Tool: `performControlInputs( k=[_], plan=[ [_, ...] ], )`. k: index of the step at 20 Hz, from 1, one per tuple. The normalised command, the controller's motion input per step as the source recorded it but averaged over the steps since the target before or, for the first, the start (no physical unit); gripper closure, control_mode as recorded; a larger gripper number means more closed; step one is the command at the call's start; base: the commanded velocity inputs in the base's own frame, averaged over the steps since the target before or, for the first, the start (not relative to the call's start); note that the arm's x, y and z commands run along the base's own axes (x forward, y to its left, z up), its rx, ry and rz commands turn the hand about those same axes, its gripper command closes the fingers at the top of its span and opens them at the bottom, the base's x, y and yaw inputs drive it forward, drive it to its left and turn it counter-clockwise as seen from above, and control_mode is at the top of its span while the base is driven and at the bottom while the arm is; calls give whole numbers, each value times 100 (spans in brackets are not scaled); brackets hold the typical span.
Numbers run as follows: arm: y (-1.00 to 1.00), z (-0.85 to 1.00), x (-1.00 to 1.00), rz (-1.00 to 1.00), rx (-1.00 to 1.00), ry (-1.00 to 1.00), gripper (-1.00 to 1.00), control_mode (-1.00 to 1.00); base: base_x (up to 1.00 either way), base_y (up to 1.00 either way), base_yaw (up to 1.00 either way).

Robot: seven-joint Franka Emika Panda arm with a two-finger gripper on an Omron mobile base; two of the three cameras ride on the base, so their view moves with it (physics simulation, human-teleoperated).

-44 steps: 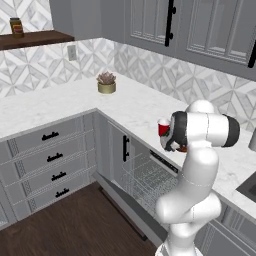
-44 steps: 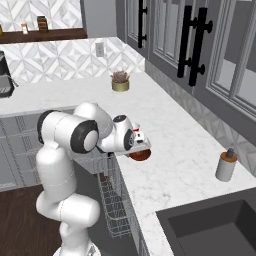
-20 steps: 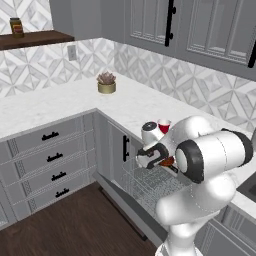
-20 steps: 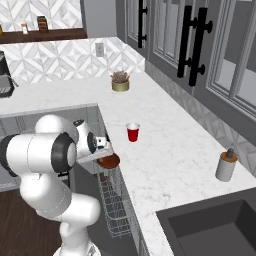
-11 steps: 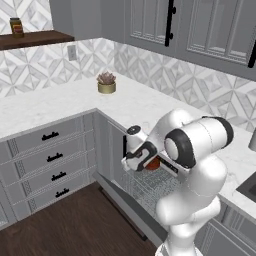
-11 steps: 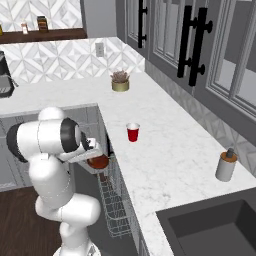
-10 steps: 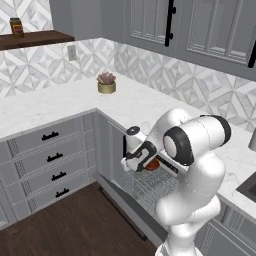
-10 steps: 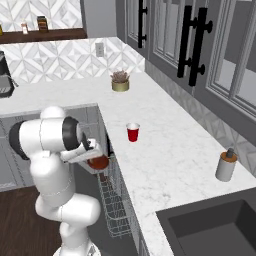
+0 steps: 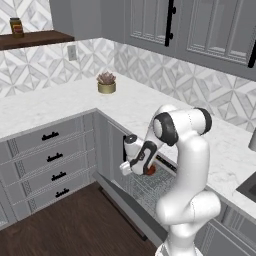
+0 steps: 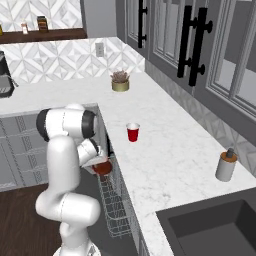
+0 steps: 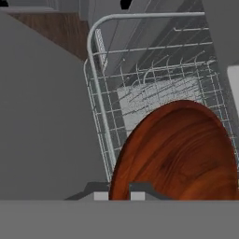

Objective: Pick up the cup and bowl from the counter, place them in the dishwasher, and close the dishwasher door.

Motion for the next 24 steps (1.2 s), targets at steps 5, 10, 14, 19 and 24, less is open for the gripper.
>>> performControlInputs(
  k=[5, 10, 14, 19, 24],
  plan=[
    [-11, -51, 47, -3, -2, 0, 100, -100, 0, 0, 0],
    [-12, -50, 32, -6, -5, -4, 100, -100, 0, 0, 0],
    [-2, -39, 14, -4, -2, -4, 100, -100, 0, 0, 0],
    [0, -36, 0, -2, -1, -5, -100, -100, 0, 0, 0],
    [0, -29, 0, 0, 0, -3, -100, -100, 0, 0, 0]
  ],
)
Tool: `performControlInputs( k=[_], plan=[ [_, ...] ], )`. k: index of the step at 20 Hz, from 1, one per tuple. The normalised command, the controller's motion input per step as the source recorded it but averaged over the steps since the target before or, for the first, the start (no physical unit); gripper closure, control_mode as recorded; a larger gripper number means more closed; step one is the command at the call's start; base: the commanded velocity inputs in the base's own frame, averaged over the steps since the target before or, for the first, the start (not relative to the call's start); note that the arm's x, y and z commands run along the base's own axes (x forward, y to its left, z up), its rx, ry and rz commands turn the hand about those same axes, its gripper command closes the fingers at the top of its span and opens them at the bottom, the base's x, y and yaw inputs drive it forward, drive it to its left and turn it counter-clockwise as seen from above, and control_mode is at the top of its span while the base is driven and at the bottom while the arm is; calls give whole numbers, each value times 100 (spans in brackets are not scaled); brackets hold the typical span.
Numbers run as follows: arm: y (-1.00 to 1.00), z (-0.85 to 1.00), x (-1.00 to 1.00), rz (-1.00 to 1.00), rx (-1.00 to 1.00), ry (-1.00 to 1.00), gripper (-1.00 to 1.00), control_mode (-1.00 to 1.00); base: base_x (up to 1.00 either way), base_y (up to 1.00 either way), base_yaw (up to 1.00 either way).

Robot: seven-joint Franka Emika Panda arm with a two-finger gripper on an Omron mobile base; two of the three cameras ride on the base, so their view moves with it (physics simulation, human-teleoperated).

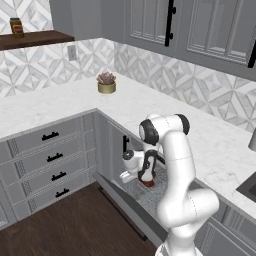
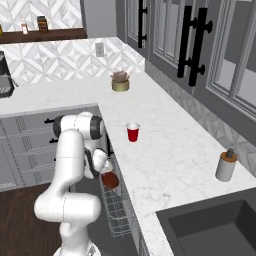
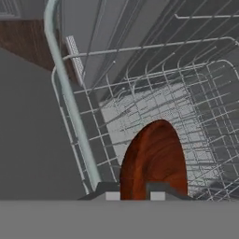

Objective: Pick up the cup and bowl from the counter, place them in the dishwasher, and close the dishwasher door.

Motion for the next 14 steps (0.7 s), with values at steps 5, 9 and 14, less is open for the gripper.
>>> performControlInputs(
  k=[5, 9, 14],
  plan=[
    [0, -8, -12, 0, 0, -8, -100, -100, 0, 0, 0],
    [17, 56, -55, 0, 0, -15, -100, -100, 0, 0, 0],
    [40, 100, -52, 0, 5, -5, -100, -100, 0, 0, 0]
  ],
)
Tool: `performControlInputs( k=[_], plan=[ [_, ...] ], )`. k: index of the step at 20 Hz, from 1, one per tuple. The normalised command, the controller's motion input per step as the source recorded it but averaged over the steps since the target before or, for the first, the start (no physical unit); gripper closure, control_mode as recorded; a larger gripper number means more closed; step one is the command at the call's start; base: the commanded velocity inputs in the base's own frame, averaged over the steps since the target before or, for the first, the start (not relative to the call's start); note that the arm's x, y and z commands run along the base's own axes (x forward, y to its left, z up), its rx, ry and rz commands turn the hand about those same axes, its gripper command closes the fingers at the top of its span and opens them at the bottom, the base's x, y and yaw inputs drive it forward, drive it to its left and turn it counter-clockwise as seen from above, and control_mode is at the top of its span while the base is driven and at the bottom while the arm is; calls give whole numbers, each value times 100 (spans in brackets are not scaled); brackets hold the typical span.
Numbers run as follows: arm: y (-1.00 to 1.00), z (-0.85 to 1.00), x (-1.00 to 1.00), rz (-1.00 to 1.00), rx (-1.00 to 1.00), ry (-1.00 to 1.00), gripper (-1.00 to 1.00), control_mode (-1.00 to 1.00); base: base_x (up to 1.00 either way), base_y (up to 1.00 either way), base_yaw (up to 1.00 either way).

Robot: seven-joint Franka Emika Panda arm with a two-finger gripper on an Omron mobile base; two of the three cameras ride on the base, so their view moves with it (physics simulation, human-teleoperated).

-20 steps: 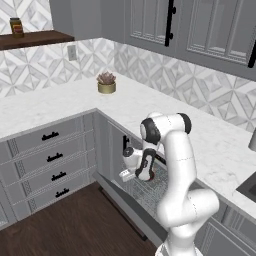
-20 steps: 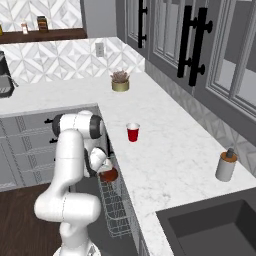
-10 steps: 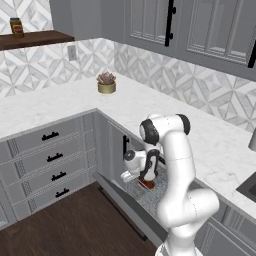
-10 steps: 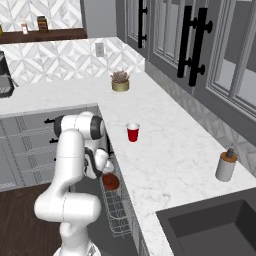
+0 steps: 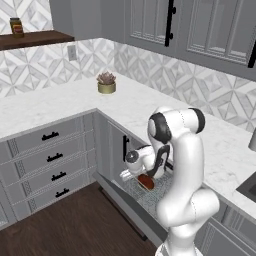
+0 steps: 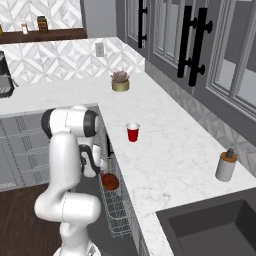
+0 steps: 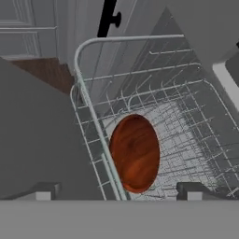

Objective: Pick up the cup and bowl from the counter, place them in the dishwasher, and close the dishwasher door.

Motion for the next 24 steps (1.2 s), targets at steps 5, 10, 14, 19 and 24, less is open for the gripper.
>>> performControlInputs(
  k=[5, 10, 14, 19, 24],
  plan=[
    [39, 100, -18, 0, 9, 0, -100, -100, 0, 0, 0],
    [13, 100, -1, 0, 7, 0, -100, -100, 0, 0, 0],
    [1, 100, 0, 0, 6, 0, -100, -100, 0, 0, 0],
    [0, 100, 0, 0, 4, 0, -100, -100, 0, 0, 0],
    [0, 100, 1, 0, 0, 0, -100, -100, 0, 0, 0]
  ],
)
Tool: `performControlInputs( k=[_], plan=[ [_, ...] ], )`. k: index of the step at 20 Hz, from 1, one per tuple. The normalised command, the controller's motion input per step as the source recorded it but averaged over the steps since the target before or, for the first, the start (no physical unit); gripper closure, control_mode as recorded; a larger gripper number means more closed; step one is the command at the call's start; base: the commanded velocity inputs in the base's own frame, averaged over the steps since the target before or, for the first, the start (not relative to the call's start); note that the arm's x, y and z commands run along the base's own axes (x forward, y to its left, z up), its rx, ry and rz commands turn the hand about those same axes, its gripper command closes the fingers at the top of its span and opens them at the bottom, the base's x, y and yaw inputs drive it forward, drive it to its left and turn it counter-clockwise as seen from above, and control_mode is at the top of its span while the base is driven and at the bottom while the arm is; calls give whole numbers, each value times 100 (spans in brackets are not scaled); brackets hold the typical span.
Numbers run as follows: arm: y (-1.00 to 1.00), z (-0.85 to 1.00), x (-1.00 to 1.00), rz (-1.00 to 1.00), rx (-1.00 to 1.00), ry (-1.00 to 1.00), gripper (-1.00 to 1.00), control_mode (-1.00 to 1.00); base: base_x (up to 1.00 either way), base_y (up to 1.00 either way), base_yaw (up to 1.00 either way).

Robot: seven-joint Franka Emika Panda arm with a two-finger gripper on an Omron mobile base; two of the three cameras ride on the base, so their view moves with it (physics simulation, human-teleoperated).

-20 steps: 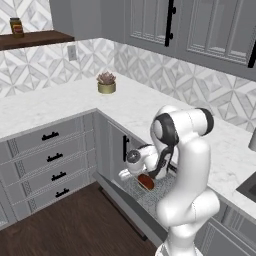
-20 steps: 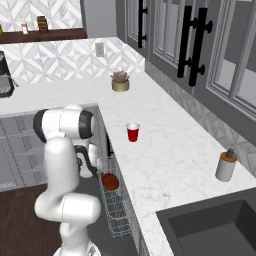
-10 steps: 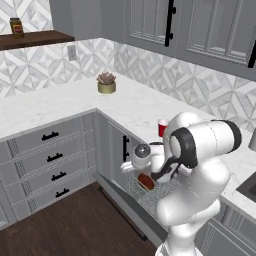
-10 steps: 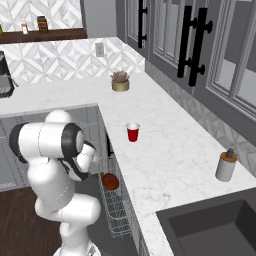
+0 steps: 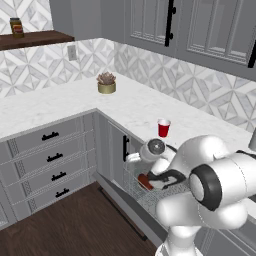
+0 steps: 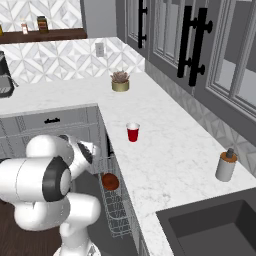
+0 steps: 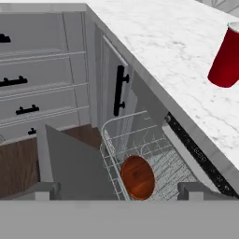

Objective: Pick up the cup and bowl from the counter, place them in the dishwasher, and close the dishwasher door.

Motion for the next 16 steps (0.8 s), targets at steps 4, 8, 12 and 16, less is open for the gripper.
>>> performControlInputs(
  k=[4, 8, 12, 16],
  plan=[
    [0, 100, 11, 0, 0, 0, -100, -100, 0, 0, 0],
    [0, 100, 13, 0, 0, 0, -100, -100, 0, 0, 0],
    [-8, 99, 0, 0, -4, 0, -100, -100, 0, 0, 0],
    [-32, 16, 0, 0, -10, 4, -100, -100, 0, 0, 0]
  ],
)
